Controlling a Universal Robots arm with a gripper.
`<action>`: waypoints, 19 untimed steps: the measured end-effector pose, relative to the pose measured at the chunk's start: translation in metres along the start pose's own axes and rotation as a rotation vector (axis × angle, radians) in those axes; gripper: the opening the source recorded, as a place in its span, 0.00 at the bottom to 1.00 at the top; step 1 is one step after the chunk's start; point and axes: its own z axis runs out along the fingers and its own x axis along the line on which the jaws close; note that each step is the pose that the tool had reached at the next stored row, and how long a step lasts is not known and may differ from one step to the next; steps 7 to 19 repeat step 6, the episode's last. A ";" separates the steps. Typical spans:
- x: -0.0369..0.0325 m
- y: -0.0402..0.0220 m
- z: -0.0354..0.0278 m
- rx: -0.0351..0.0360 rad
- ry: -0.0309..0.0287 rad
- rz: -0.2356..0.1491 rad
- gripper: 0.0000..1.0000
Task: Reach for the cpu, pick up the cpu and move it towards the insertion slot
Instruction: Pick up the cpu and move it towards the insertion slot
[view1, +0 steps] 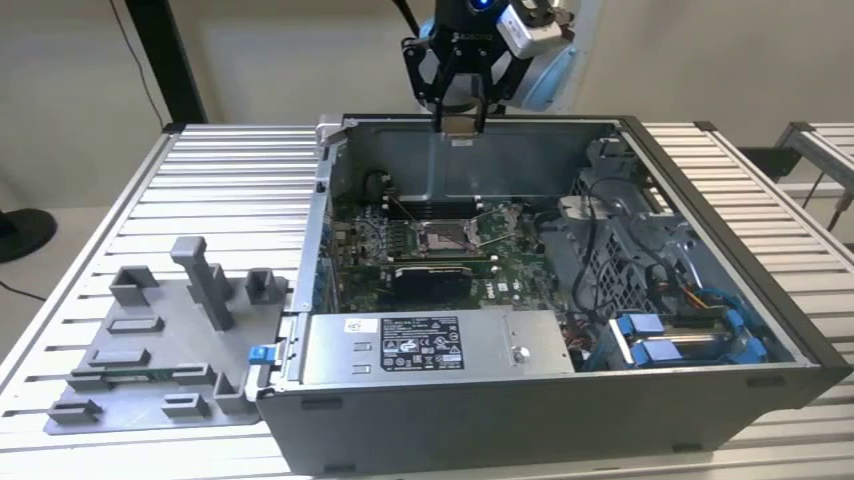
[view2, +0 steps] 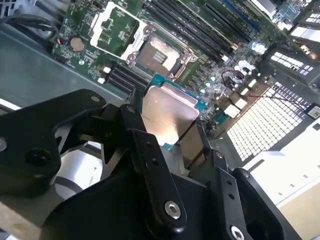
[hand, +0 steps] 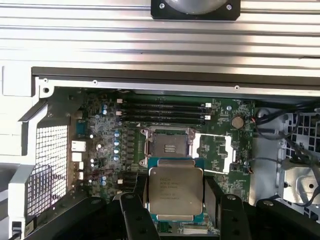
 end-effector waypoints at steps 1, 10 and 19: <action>0.0000 0.0000 0.0000 0.0001 0.0000 0.000 0.00; 0.0000 0.0000 0.0001 0.0000 0.0002 0.000 0.00; 0.0000 0.0000 0.0001 0.0000 0.0002 0.000 0.00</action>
